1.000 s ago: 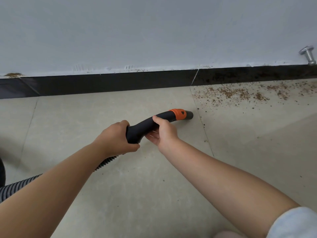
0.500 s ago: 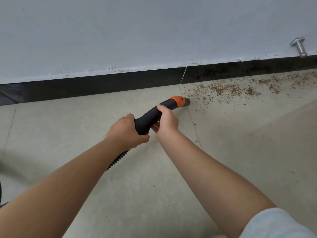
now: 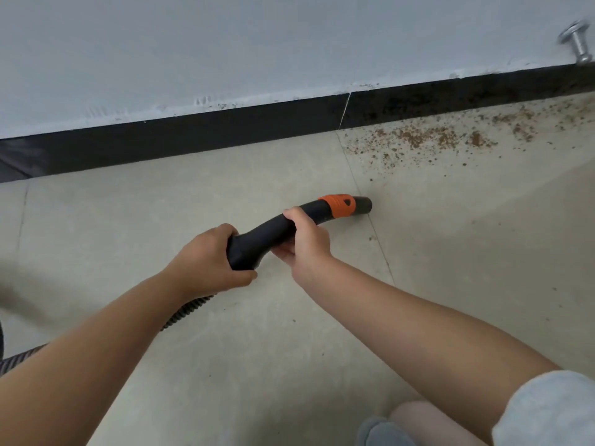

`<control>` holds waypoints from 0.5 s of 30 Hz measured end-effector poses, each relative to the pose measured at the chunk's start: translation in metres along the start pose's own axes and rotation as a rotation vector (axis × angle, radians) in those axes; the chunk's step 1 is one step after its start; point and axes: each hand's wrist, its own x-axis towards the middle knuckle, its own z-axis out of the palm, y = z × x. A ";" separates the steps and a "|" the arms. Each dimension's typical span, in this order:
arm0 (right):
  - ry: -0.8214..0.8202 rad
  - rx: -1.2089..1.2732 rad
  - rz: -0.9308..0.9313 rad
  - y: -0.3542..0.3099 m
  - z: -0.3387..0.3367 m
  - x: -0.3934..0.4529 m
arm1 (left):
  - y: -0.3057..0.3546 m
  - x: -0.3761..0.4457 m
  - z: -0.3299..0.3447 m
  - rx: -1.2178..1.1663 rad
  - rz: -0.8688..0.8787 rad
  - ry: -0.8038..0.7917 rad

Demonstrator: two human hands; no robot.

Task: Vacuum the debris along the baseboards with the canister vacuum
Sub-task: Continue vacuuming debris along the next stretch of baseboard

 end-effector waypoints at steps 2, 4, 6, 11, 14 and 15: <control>0.001 -0.003 -0.009 0.002 -0.003 -0.001 | -0.002 -0.001 0.002 0.008 0.011 -0.005; -0.002 -0.020 -0.015 0.004 -0.006 -0.002 | -0.001 -0.003 0.006 0.032 0.013 -0.002; 0.000 -0.045 -0.023 0.003 -0.009 -0.001 | 0.002 -0.004 0.012 0.030 -0.001 0.020; 0.029 -0.097 -0.125 -0.022 -0.012 0.009 | 0.030 0.011 0.028 0.037 -0.007 0.128; 0.095 -0.115 -0.175 -0.038 -0.014 0.021 | 0.049 0.027 0.034 0.007 -0.001 0.132; 0.117 -0.122 -0.185 -0.042 -0.015 0.024 | 0.055 0.032 0.035 -0.001 -0.001 0.130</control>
